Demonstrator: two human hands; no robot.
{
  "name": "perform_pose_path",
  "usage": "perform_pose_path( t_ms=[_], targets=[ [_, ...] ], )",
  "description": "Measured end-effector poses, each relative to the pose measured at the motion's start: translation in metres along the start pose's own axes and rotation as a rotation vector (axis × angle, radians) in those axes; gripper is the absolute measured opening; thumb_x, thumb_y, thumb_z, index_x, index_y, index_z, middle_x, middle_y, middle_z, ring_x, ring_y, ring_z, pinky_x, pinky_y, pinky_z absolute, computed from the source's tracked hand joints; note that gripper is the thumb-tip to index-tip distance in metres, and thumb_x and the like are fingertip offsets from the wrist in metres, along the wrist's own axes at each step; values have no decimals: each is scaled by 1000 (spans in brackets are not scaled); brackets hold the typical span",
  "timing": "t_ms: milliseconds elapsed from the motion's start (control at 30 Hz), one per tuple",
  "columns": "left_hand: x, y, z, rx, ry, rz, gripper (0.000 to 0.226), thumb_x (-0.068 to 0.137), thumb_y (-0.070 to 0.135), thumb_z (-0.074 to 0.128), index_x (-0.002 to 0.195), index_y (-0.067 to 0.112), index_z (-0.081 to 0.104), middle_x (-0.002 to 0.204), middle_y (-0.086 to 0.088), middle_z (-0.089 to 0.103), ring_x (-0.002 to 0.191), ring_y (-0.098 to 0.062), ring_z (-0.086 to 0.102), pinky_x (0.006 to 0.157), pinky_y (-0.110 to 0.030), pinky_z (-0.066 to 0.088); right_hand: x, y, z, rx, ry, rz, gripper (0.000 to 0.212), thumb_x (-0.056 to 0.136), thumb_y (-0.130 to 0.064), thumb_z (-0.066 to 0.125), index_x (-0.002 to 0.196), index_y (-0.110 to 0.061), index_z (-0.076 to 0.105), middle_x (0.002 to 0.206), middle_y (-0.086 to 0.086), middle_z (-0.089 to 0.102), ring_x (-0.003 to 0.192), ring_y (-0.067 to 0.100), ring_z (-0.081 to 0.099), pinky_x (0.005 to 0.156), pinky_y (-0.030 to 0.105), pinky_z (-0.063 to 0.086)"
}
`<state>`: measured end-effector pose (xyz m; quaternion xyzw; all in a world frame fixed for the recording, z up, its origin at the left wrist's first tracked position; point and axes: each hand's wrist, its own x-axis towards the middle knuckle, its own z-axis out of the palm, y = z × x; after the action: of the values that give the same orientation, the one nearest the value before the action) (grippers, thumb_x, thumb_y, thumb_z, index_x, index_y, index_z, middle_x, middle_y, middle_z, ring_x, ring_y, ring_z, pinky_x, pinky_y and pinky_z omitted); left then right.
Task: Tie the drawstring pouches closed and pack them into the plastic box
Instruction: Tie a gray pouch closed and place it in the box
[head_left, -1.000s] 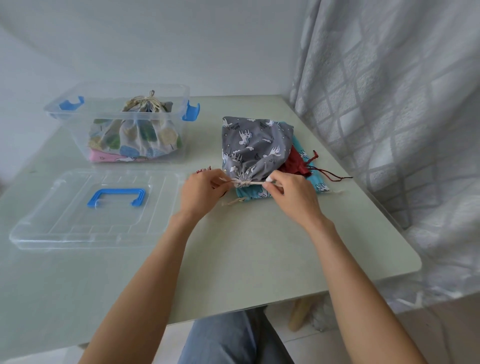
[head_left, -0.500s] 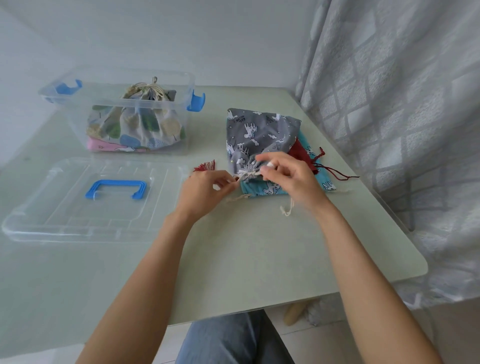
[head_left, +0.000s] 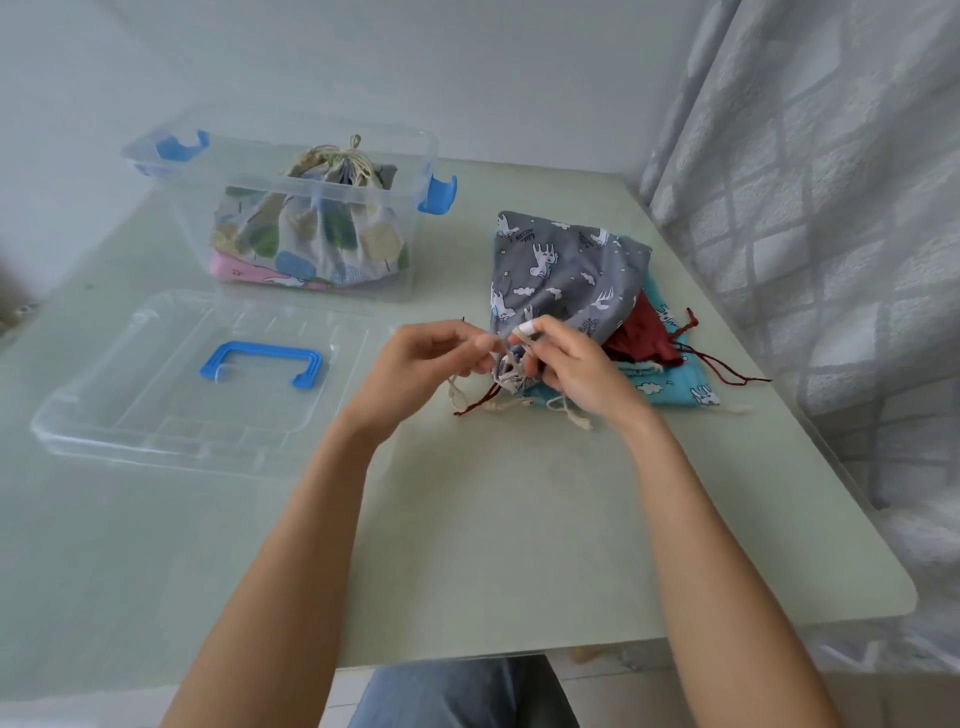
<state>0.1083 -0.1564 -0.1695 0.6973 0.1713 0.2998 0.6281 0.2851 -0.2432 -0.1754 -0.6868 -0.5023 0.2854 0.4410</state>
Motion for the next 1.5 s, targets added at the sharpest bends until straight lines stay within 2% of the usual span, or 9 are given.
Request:
perform_pose_path(
  t_ms=[100,233,300,500,633,867,1067,1233,1500],
  targets=[
    [1,-1,0,-20,-64,15,21,87,4,57,98,17,68,80,5,71,76,-9,64,75,-17,49,-1,5,-1,-26,-16,-48,16,97,-10,46,95,-23,56,65,-5,57,48,1,38,48,13,31],
    [7,-6,3,127,-128,53,29,80,9,66,106,24,65,93,5,72,79,-20,70,81,-34,54,-5,10,-2,45,-32,-8,13,95,-13,51,105,-5,45,64,-2,61,48,12,38,47,22,32],
    [13,-7,4,187,-129,82,35,81,4,67,108,25,65,113,-1,64,80,-25,69,76,-29,54,-7,11,0,94,-22,19,16,95,-13,52,105,-3,45,64,-1,63,46,16,40,47,25,35],
    [33,-8,12,404,-188,150,43,82,2,67,108,35,61,136,0,46,72,-19,71,72,-37,58,-9,6,3,218,75,42,19,94,-8,51,76,-13,54,61,1,60,43,6,39,44,16,29],
    [41,-15,18,487,-186,163,48,80,4,70,115,34,57,134,-1,48,61,-4,68,61,-18,51,-16,-2,1,361,71,84,20,96,-4,46,78,-10,52,66,3,52,41,-2,40,41,10,29],
    [41,-14,26,581,-161,222,42,77,6,73,115,22,64,122,6,54,53,2,60,60,-21,52,-20,-3,-2,373,63,130,9,92,-17,56,86,-11,58,66,-3,55,43,-3,45,42,9,30],
    [34,-16,22,566,104,224,16,76,20,76,90,22,69,86,8,68,64,-1,64,62,-19,52,-19,-4,0,363,113,119,17,96,-15,49,84,-6,57,66,4,52,44,-2,42,42,10,30],
    [32,-17,29,655,130,248,8,78,25,73,84,20,71,76,6,67,64,4,56,58,-6,38,-19,-4,1,328,113,125,18,96,-15,50,82,-8,59,65,1,54,47,0,38,42,11,28],
    [32,-18,36,204,74,9,21,75,15,76,92,22,66,88,-6,68,76,-10,66,69,-20,54,-18,-3,0,437,146,140,17,95,-14,52,92,-1,62,65,2,50,52,8,33,41,15,24]
  ],
)
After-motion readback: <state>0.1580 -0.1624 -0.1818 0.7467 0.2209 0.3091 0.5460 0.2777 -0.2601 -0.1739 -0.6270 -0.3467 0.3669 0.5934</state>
